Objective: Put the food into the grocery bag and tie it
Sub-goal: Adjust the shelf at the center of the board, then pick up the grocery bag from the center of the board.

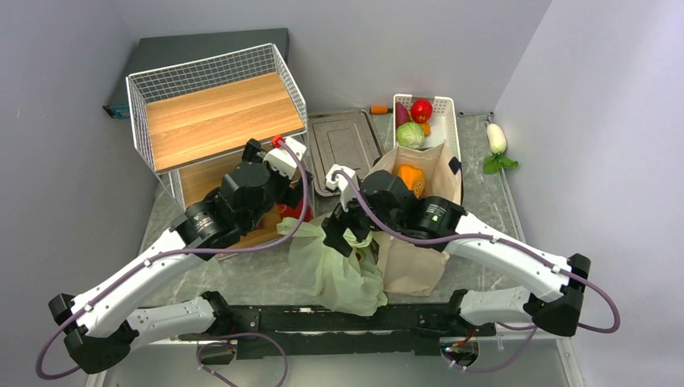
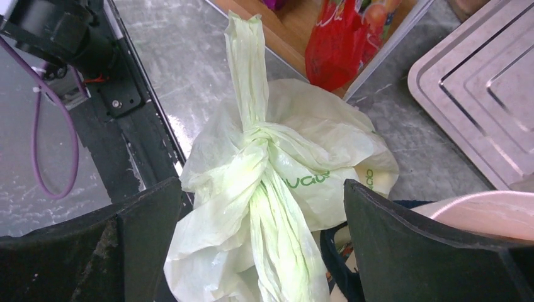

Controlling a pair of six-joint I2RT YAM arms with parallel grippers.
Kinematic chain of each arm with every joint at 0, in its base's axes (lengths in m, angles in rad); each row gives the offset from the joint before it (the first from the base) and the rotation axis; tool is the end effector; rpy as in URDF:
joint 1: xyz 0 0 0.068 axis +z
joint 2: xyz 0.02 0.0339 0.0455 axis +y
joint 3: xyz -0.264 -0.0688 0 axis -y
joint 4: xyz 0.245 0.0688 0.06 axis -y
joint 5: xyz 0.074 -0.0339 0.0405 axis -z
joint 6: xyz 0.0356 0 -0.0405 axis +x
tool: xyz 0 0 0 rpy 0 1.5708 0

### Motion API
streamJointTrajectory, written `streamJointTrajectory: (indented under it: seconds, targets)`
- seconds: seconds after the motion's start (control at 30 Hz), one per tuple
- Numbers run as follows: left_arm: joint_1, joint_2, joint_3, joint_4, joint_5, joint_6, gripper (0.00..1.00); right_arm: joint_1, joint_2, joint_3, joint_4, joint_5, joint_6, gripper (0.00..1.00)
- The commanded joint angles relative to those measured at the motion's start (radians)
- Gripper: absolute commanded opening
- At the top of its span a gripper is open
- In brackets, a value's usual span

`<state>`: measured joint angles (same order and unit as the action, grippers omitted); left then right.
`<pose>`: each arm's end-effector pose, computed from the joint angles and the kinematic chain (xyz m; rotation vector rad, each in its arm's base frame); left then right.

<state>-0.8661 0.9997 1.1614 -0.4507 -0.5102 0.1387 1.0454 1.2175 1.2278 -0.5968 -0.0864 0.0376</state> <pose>0.1494 -0.1488 0.4043 0.5564 1.7353 -0.0387 0.1299 0.2301 0.3631 -1.1286 1.9393 0.7030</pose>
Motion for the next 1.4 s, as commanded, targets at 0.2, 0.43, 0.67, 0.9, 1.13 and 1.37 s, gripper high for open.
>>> streamJointTrajectory:
  seconds: [0.2, 0.43, 0.67, 0.9, 1.13, 1.37]
  targets:
    - [0.055, -0.086, -0.029, 0.187, -0.128, -0.034, 0.99, 0.005, -0.007, -0.004, 0.02, -0.02, 0.012, 1.0]
    - [0.055, -0.085, -0.028, 0.183, -0.125, -0.033, 0.99, 0.005, 0.034, -0.007, 0.026, -0.04, 0.009, 0.98]
    - [0.056, -0.098, -0.038, 0.198, -0.134, -0.028, 0.99, 0.015, 0.09, -0.033, 0.014, -0.047, 0.022, 0.88]
    - [0.056, -0.096, -0.038, 0.196, -0.139, -0.03, 0.99, 0.023, 0.108, -0.03, -0.01, -0.041, 0.022, 0.59]
    - [0.056, -0.096, -0.037, 0.196, -0.134, -0.03, 0.99, 0.024, 0.096, -0.032, -0.024, -0.046, 0.012, 0.2]
    - [0.057, -0.098, -0.039, 0.197, -0.141, -0.029, 0.99, 0.025, 0.087, -0.003, -0.038, -0.073, -0.001, 0.0]
